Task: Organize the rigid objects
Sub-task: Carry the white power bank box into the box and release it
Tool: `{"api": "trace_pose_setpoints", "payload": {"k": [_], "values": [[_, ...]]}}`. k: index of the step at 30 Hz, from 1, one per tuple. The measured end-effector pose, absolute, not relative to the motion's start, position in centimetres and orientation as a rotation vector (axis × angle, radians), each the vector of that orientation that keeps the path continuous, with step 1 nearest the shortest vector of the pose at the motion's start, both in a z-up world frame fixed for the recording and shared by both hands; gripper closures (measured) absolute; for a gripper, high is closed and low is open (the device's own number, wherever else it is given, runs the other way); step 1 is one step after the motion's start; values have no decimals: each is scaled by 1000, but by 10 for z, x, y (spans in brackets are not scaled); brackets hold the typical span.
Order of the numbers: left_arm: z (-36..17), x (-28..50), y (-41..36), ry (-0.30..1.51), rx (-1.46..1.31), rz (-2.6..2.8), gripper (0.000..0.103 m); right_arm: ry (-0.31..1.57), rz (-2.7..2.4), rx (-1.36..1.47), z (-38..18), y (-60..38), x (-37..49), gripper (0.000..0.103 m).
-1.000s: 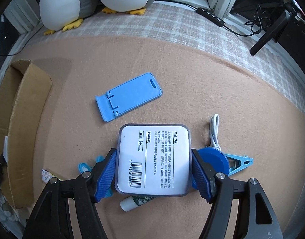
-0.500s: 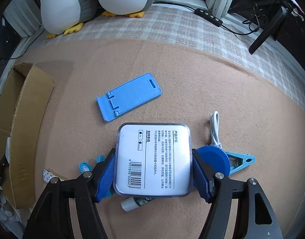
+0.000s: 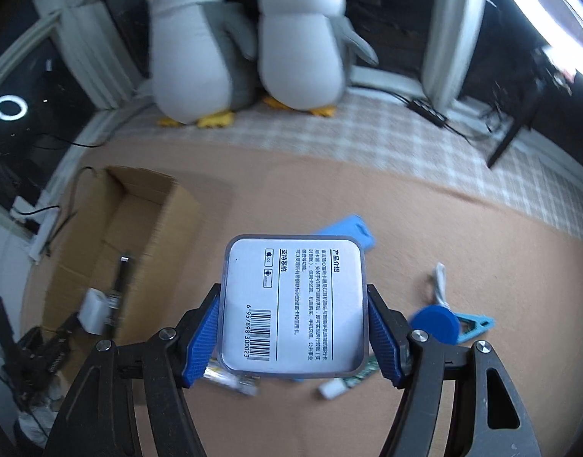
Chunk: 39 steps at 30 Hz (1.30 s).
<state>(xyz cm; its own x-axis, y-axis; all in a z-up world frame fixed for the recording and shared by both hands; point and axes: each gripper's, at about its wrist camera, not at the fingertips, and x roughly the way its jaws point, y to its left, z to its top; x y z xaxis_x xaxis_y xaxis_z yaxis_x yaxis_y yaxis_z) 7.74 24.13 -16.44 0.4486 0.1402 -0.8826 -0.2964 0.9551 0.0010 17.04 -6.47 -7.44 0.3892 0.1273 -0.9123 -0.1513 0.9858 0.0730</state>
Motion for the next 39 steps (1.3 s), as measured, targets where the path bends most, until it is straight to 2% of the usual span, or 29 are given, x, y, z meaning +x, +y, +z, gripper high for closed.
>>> {"api": "trace_pose_setpoints", "payload": {"k": [6, 15, 34, 39], "values": [[-164, 78, 242, 1072, -165, 273, 65, 1112, 300, -44, -62, -6, 170, 37], [-165, 78, 242, 1072, -172, 272, 65, 1096, 391, -127, -77, 64, 171, 37], [-165, 79, 242, 1071, -174, 274, 65, 1114, 413, -262, -109, 107, 169, 37], [-165, 79, 242, 1071, -171, 276, 65, 1087, 416, -275, -105, 111, 167, 28]]}}
